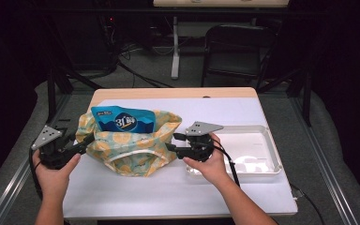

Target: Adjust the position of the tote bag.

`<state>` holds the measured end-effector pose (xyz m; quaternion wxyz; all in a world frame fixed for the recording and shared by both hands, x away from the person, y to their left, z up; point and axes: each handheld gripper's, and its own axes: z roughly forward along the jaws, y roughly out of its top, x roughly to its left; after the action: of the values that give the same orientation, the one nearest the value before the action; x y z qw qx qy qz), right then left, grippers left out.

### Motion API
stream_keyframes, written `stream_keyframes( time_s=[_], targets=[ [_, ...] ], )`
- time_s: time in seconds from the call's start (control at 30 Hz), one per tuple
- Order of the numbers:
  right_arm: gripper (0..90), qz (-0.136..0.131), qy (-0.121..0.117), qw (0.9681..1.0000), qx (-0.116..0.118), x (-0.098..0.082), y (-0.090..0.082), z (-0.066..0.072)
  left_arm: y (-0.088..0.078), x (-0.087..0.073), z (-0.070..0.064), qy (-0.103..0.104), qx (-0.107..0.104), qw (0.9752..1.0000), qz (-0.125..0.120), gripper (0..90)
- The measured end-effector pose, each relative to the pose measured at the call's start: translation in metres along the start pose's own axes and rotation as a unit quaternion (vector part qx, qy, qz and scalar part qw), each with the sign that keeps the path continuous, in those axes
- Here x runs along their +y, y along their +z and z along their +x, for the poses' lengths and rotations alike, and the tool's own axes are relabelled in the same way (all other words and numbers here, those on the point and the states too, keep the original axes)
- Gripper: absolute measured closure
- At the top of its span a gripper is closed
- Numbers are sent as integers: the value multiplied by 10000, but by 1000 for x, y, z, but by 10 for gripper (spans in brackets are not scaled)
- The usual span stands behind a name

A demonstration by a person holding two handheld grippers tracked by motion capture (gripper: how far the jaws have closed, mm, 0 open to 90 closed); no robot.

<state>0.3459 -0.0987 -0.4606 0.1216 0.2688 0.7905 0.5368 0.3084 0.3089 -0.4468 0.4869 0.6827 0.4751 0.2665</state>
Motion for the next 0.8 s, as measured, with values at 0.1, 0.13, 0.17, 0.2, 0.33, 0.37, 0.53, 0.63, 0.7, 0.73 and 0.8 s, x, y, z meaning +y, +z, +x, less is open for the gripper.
stream_keyframes(
  time_s=[0.1, 0.13, 0.17, 0.2, 0.33, 0.37, 0.53, 0.63, 0.7, 0.73, 0.8],
  targets=[
    [499, 57, -73, 10000, -5, -5, 5, 5, 1, -2, -1, 40, -3, 10000, 42, 484],
    [498, 110, -123, 9999, -6, -7, 7, 7, 1, -2, -2, 42, -7, 10000, 43, 488],
    [495, 133, -157, 9998, -5, -8, 8, 9, 1, -3, -2, 44, -20, 10000, 49, 492],
    [494, 168, -183, 9997, -1, -10, 10, 10, 2, -4, -2, 33, -17, 10000, 50, 497],
    [490, 305, -244, 9992, 55, -15, 14, 17, 4, -9, -2, 66, -25, 9998, 162, 505],
    [489, 310, -289, 9991, 37, -16, 15, 20, 5, -9, -2, 74, -30, 9998, 181, 506],
    [483, 356, -614, 9973, -176, -18, 17, 32, 7, -11, -4, 92, -37, 9997, 203, 506],
    [480, 392, -665, 9966, -278, -21, 20, 35, 7, -11, -5, 112, -44, 9998, 187, 506],
    [479, 403, -694, 9962, -341, -24, 22, 37, 7, -11, -5, 101, -45, 9998, 178, 505],
    [477, 415, -713, 9959, -381, -25, 23, 38, 7, -11, -5, 91, -36, 9998, 163, 504],
    [469, 415, -771, 9949, -491, -27, 25, 41, 6, -12, -5, 66, -41, 9999, 145, 500]
  ],
)
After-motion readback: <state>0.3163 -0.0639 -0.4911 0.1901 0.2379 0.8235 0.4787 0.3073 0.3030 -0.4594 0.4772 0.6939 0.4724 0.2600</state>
